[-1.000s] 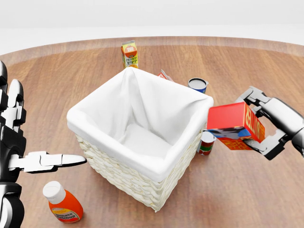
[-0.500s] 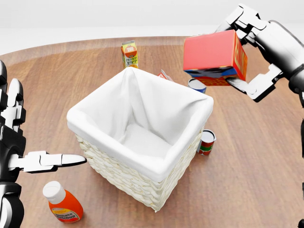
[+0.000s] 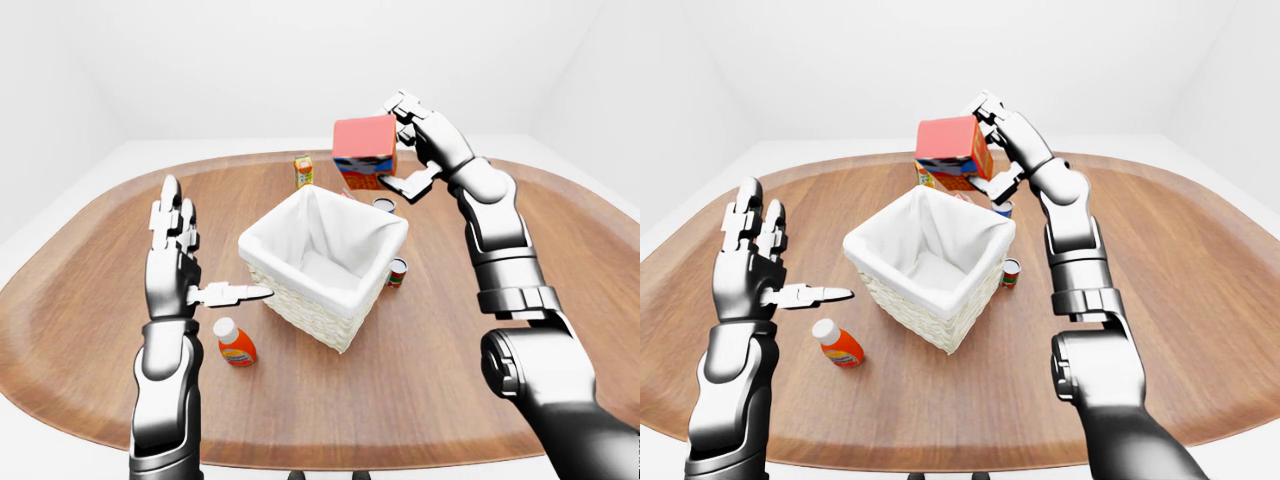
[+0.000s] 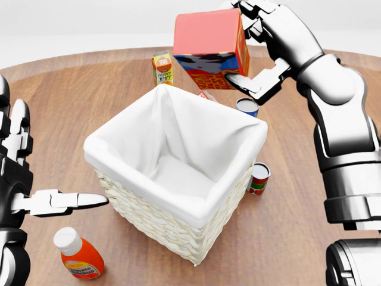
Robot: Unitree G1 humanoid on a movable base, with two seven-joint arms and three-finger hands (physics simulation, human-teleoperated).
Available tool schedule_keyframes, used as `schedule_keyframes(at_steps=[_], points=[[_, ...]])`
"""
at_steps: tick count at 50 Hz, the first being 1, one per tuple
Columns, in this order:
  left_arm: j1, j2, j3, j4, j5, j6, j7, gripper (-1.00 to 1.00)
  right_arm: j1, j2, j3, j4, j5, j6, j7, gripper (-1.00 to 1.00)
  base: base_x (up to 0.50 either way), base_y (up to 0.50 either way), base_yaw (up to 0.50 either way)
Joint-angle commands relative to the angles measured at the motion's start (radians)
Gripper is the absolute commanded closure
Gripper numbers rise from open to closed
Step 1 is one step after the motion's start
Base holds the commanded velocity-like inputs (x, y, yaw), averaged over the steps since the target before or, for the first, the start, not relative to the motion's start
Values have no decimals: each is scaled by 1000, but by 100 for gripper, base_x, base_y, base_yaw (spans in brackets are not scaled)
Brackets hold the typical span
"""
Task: Pick up the butter and put it in the basket.
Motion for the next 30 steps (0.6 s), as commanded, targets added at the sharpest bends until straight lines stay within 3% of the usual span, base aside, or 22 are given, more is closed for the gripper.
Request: schedule_keyframes(at_steps=[1, 10, 30], points=[[2, 0, 1, 6, -1, 0, -1, -100, -34, 89, 17, 36, 46, 0, -62, 100, 0, 0, 0], [8, -2, -2, 8, 0, 0, -1, -100, -5, 138, 32, 18, 54, 27, -80, 100, 0, 0, 0], [15, -7, -6, 8, 3, 0, 0, -100, 10, 176, 44, 123, 61, 0, -120, 100, 0, 0, 0]])
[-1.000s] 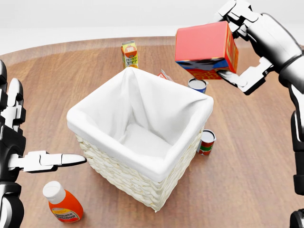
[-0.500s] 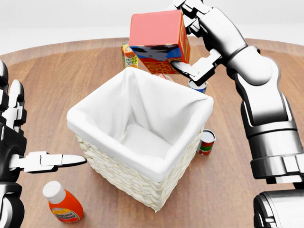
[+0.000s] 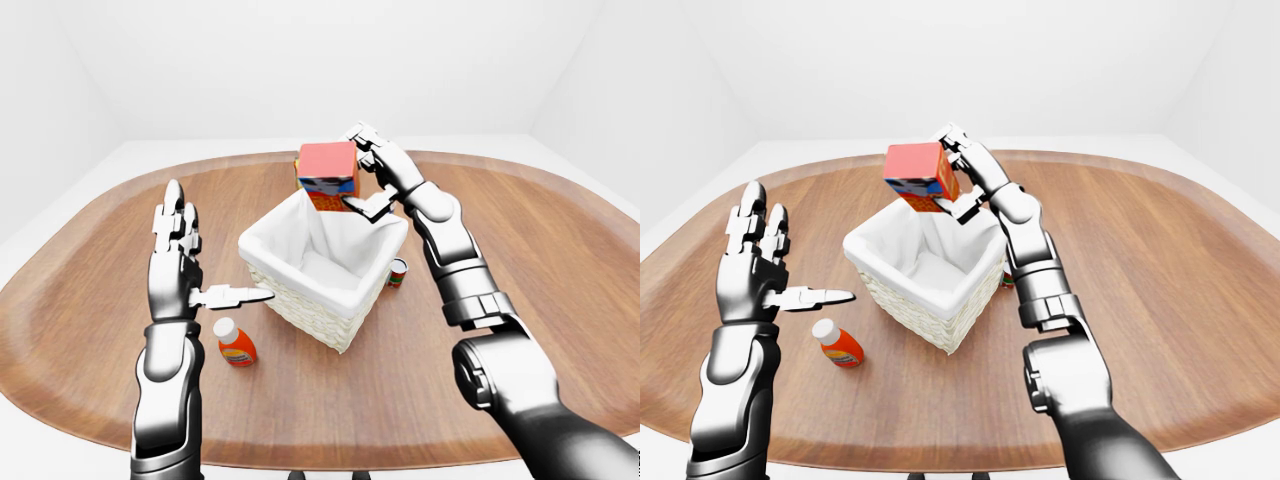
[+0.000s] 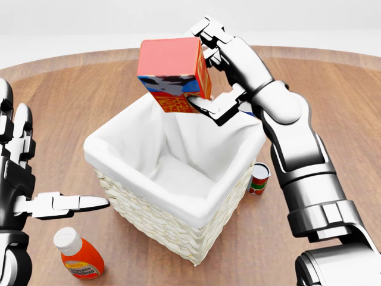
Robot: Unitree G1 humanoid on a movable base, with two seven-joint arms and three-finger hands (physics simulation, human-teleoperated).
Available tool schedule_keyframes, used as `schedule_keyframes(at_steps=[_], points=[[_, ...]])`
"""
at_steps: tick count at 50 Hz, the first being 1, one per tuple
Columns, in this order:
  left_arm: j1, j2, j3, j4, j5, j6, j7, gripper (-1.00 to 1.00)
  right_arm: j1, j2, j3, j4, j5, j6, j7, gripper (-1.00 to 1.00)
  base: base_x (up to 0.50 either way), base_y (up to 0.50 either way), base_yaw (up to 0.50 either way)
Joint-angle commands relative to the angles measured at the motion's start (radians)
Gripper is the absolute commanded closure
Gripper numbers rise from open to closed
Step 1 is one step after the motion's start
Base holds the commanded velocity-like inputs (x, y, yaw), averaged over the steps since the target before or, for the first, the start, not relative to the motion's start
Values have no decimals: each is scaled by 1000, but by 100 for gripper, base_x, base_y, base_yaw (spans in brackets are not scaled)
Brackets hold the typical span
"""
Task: Pick up the butter and put it in the basket.
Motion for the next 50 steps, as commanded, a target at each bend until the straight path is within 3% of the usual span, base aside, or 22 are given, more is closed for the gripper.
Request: schedule_keyframes(at_steps=[1, 40, 50], points=[[4, -2, -2, 1, 2, 0, 0, -100, -5, 24, -18, 37, 36, -4, -40, 100, 0, 0, 0], [2, 1, 4, 5, -3, 0, -1, -100, 21, 66, 0, 178, 7, -4, -58, 100, 0, 0, 0], [2, 0, 3, 5, -3, 0, -1, -100, -10, 72, 3, 301, -20, -4, -72, 100, 0, 0, 0]])
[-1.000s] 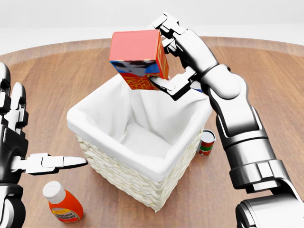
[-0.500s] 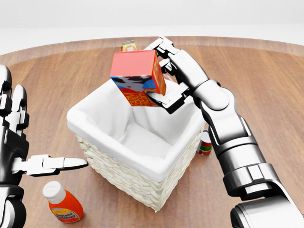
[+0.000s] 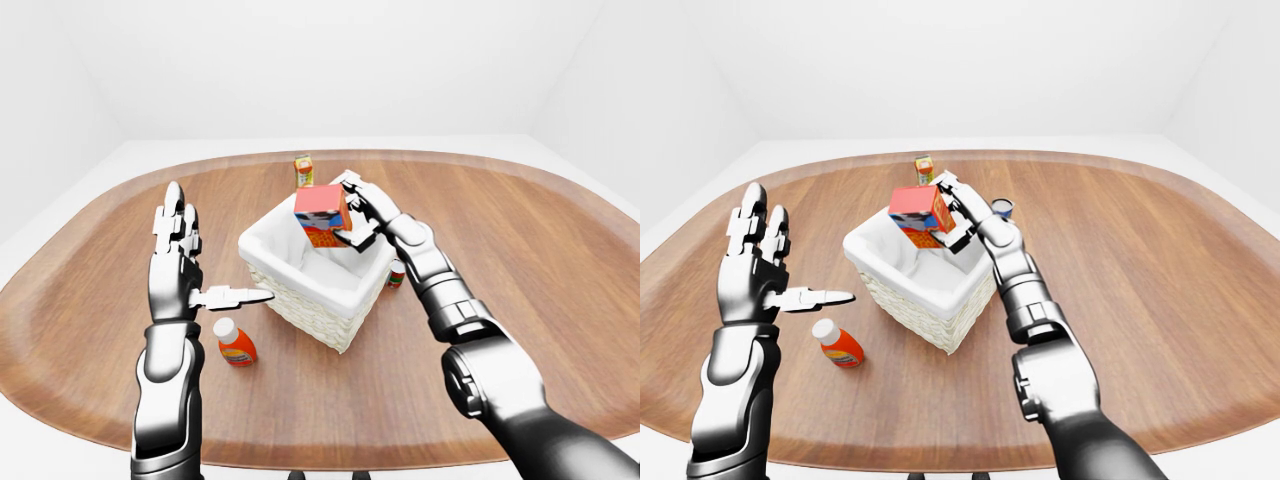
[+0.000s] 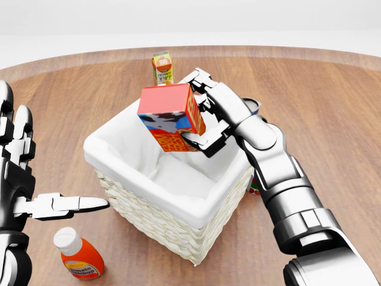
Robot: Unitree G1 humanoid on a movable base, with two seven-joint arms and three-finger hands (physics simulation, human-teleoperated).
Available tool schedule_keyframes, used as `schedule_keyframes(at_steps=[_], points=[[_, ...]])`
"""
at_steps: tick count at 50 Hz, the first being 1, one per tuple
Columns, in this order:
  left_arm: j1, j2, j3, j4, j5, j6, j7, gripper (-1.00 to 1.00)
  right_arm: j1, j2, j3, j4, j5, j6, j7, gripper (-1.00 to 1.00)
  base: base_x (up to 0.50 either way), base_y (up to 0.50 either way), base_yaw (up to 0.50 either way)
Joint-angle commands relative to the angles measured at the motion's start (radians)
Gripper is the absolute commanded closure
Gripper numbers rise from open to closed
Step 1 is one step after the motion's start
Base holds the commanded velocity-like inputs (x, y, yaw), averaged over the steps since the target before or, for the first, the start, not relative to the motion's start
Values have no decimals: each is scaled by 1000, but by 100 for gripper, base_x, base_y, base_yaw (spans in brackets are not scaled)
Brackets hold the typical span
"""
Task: Pick up the butter and put it in the basket.
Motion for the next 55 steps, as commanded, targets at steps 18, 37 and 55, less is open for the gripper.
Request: schedule_keyframes(at_steps=[18, 37, 55], points=[[-1, 2, 3, 3, -2, 0, -1, -100, -60, 19, -30, 162, -7, 0, -39, 100, 0, 0, 0], [0, 3, 5, 7, -4, 0, -2, -100, -90, 22, -32, 236, -31, 0, -59, 100, 0, 0, 0], [0, 3, 6, 6, -6, 0, -1, -100, -106, 19, -34, 246, -47, 0, -72, -100, 0, 0, 0]])
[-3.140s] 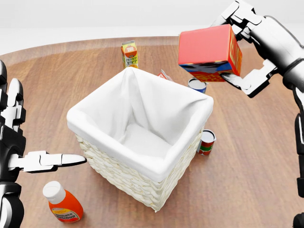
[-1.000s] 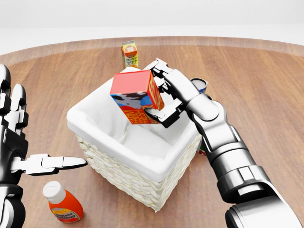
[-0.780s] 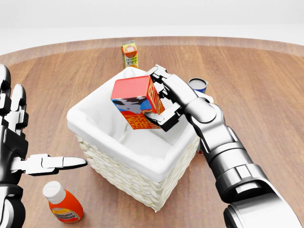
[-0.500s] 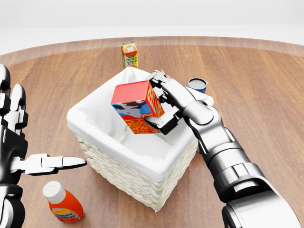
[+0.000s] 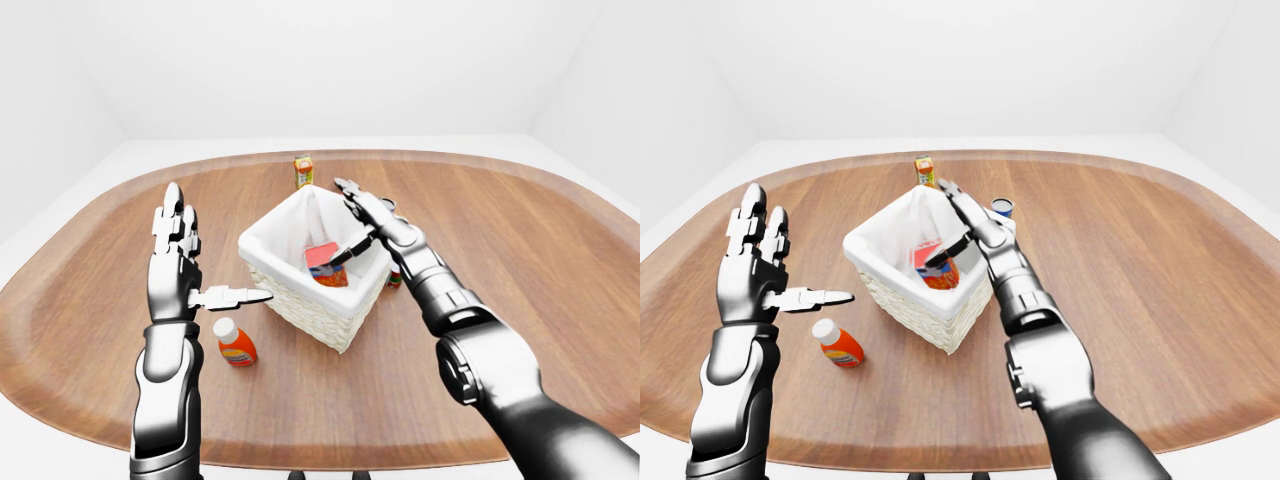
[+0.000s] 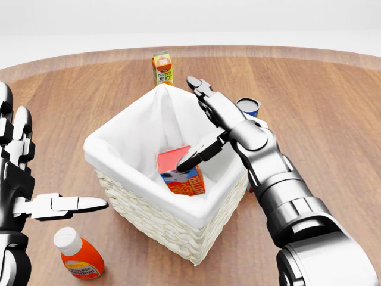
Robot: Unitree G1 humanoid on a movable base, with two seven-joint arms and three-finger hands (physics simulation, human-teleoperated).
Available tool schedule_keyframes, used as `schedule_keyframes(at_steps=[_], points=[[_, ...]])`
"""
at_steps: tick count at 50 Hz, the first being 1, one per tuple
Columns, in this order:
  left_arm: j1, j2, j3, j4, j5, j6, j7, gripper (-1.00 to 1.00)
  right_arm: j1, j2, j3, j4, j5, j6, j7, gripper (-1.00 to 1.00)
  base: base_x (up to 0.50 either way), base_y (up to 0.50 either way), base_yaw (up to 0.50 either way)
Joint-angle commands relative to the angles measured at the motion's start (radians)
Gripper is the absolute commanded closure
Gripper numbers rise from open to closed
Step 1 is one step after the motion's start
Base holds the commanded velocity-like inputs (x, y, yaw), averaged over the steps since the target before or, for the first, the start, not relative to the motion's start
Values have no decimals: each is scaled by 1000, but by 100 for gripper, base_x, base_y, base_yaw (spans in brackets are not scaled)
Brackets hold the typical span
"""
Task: Pick up the butter and put it in the basket.
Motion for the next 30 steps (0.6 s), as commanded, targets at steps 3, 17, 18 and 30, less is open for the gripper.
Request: schedule_keyframes(at_steps=[3, 17, 18, 30], points=[[1, -1, -2, -2, 1, 0, 1, -100, -13, -4, -19, -5, 6, 0, -8, -100, 0, 0, 0], [2, -2, -3, -2, 2, 0, 0, -100, -5, -11, -25, -63, 30, 0, 9, -100, 0, 0, 0], [2, -1, -3, -2, 2, 0, 0, -100, 0, -13, -26, -79, 36, 0, 13, -100, 0, 0, 0], [0, 0, -4, -4, 2, 0, 1, -100, 389, -23, -51, -775, 165, 40, -17, -100, 0, 0, 0]])
